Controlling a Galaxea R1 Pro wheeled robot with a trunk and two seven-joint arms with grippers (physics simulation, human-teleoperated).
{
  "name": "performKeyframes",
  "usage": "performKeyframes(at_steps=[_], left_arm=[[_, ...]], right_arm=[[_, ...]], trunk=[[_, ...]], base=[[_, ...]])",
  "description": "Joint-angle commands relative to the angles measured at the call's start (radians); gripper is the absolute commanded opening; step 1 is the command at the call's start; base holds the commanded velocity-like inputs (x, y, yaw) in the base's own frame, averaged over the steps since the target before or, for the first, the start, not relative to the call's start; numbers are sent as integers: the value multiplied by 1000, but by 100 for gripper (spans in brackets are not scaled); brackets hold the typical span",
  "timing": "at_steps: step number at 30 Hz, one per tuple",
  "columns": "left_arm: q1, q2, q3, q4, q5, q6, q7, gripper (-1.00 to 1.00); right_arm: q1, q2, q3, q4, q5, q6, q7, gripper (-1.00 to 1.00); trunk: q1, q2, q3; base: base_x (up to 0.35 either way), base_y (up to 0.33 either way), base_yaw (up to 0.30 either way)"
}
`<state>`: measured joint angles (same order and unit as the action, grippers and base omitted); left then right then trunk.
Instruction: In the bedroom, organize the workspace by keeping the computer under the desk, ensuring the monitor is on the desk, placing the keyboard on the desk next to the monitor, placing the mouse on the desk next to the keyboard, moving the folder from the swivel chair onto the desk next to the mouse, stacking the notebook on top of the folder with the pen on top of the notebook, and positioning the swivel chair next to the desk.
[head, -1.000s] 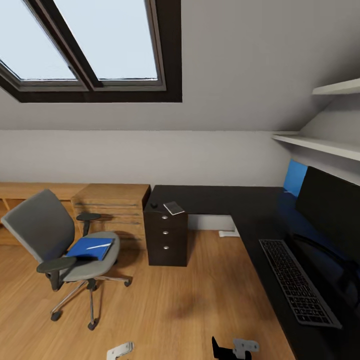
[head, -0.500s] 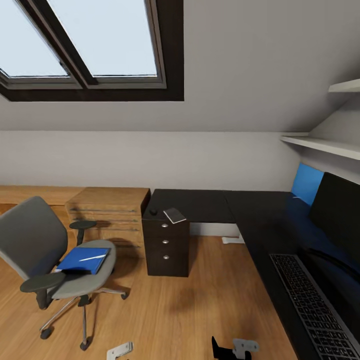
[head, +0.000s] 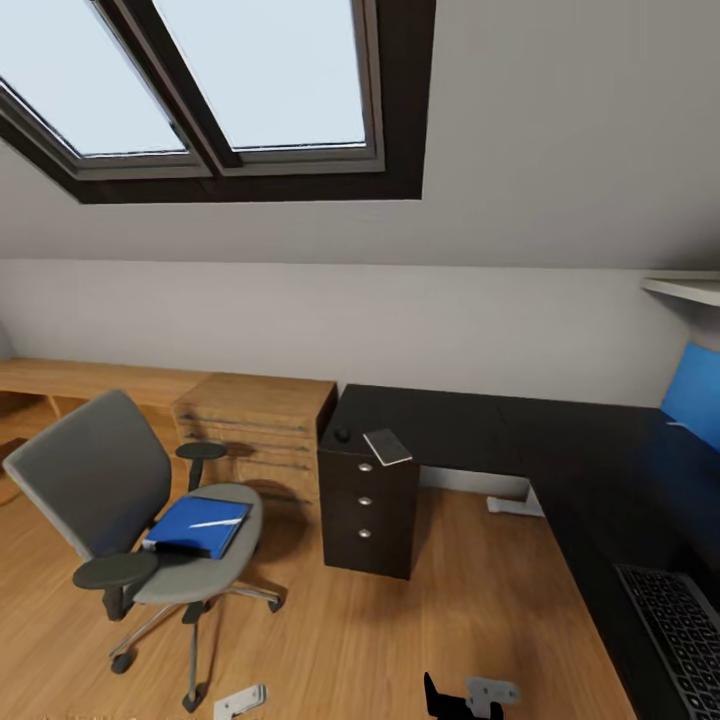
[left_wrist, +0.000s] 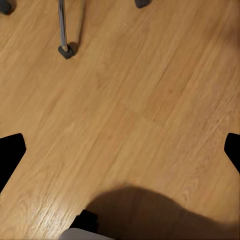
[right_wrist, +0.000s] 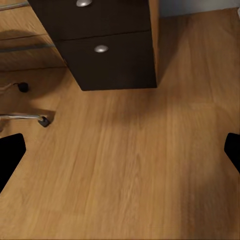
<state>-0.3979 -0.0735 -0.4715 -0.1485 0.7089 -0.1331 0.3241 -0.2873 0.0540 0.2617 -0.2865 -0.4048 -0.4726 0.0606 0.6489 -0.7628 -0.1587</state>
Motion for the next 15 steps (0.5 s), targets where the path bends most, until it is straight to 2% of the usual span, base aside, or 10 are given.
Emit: performKeyframes(at_steps=[1,3,7,15], left_arm=[[-1,0,-9,0,9,-4,4,100],[-1,0,-9,0,9,-4,4,100],[-1,0,-9,1,9,-6,4,100],[-1,1,-8,0,7,-9,4,100]], right_arm=[[-1,0,4,1,-10,-5,5,100],[-1,-1,3,1,-9,-4,6,100],[-1,-2,2,1,-6,-4,7,100],[-1,-2,4,1,-3,-9,9,100]], trunk=[[0,-1,-2],[0,-1,-2],[0,-1,-3],[0,-1,-3]], base=[[69,0,275],[36,0,200],[112,0,52],[304,0,5]])
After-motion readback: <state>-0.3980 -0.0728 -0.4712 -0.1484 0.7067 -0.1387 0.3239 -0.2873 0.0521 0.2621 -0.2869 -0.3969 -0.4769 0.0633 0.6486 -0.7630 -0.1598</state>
